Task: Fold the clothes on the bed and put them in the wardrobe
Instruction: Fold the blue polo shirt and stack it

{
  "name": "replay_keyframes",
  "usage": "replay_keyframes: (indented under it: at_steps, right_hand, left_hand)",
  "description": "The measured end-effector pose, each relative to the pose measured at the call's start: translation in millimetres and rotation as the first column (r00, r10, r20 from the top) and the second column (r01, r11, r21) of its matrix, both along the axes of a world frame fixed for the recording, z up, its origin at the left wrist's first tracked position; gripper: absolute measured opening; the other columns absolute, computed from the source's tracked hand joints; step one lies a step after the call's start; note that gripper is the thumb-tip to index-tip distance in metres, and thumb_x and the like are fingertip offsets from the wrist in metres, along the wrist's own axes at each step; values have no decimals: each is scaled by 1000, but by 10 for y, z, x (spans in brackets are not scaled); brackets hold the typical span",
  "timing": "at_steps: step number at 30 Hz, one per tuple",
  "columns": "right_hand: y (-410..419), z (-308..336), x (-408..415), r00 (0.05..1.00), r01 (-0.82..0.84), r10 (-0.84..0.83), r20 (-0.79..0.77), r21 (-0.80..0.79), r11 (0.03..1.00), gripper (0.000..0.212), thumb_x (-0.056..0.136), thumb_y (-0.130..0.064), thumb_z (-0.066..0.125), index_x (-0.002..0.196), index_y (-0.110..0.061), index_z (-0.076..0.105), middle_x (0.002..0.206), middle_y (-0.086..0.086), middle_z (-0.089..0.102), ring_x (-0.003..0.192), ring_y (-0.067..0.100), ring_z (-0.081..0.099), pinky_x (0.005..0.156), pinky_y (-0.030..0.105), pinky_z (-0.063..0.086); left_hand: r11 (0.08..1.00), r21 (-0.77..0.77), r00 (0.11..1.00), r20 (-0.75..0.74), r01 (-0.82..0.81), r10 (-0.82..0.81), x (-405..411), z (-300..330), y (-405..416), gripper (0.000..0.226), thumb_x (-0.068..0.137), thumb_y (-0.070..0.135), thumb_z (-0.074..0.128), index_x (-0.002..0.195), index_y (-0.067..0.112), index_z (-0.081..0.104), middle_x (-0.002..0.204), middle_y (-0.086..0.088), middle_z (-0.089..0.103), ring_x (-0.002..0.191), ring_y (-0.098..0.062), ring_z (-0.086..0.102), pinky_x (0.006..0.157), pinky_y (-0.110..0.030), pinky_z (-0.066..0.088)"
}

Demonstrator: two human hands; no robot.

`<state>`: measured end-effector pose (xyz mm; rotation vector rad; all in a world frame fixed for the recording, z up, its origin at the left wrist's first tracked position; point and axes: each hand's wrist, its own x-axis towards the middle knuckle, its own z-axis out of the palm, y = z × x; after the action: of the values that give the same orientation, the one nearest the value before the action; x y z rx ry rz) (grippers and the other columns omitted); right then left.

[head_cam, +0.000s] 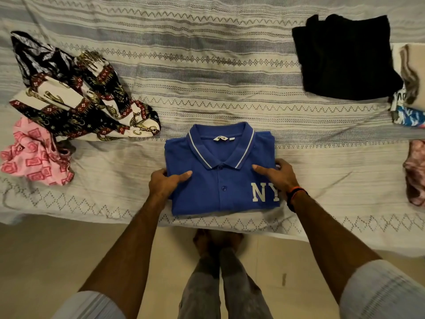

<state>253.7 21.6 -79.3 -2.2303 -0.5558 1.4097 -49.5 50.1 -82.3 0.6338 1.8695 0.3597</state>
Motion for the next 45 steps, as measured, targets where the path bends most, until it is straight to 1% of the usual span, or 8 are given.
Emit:
replay_keyframes:
  at_steps: [3,8,12,20,25,34,40,45]
  right_hand:
    - [28,-4,-58,999,-45,46,-24,24,999,62,63,-41,89,116,-17,65,112,2,71,97,26,69,89,48,57]
    - [6,-6,-154,997,-74,71,24,110,991,54,80,-30,79,128,-14,59,121,4,67,108,28,64,96,49,53]
    - [-15,-4,-153,990,-134,125,68,163,977,51,88,-29,71,134,-18,53,130,5,62,115,28,60,99,50,50]
    - [-91,188,-189,974,-200,160,158,284,938,37,91,-16,67,127,-11,59,120,5,66,107,22,61,95,39,50]
    - [-291,730,-172,973,-193,133,190,341,920,25,92,-12,66,116,-8,63,101,0,64,95,21,60,83,30,46]
    - [-904,2018,245,989,-66,1,150,425,903,21,91,-11,64,111,-17,63,104,4,68,97,25,64,89,40,53]
    - [-1324,2451,902,983,-9,-81,167,476,879,19,91,-13,65,108,-21,63,104,2,70,93,24,66,87,42,54]
    - [-1643,2612,1696,972,36,-149,183,507,861,19,91,-14,66,106,-25,62,99,0,69,92,27,67,87,50,55]
  left_hand:
    - [1000,-22,999,48,-20,21,49,-15,29,67,61,31,93,117,6,66,116,-7,70,104,-28,66,89,-46,57]
    - [995,69,996,-55,77,-74,124,17,-48,70,58,46,90,114,11,67,113,-6,71,101,-27,66,88,-45,57]
    - [978,190,996,-34,90,-85,151,33,-121,51,83,26,77,127,8,60,125,-11,65,113,-30,62,94,-44,52]
    - [956,277,994,13,100,-108,169,162,-121,45,90,15,68,133,12,56,129,-8,62,115,-28,60,99,-48,50]
    - [944,317,994,25,94,-108,238,694,-266,40,90,11,67,129,10,59,126,-9,63,114,-29,60,98,-46,51]
    - [915,380,978,91,138,-186,749,2007,-668,39,92,9,64,130,8,57,126,-8,62,109,-26,59,91,-35,50]
    - [869,439,946,110,229,-305,1386,2405,-859,42,91,10,65,132,8,57,127,-11,63,113,-29,61,94,-42,52]
    - [827,492,919,122,272,-375,2211,2605,-1032,42,93,12,64,133,9,54,129,-9,61,115,-28,59,90,-34,48]
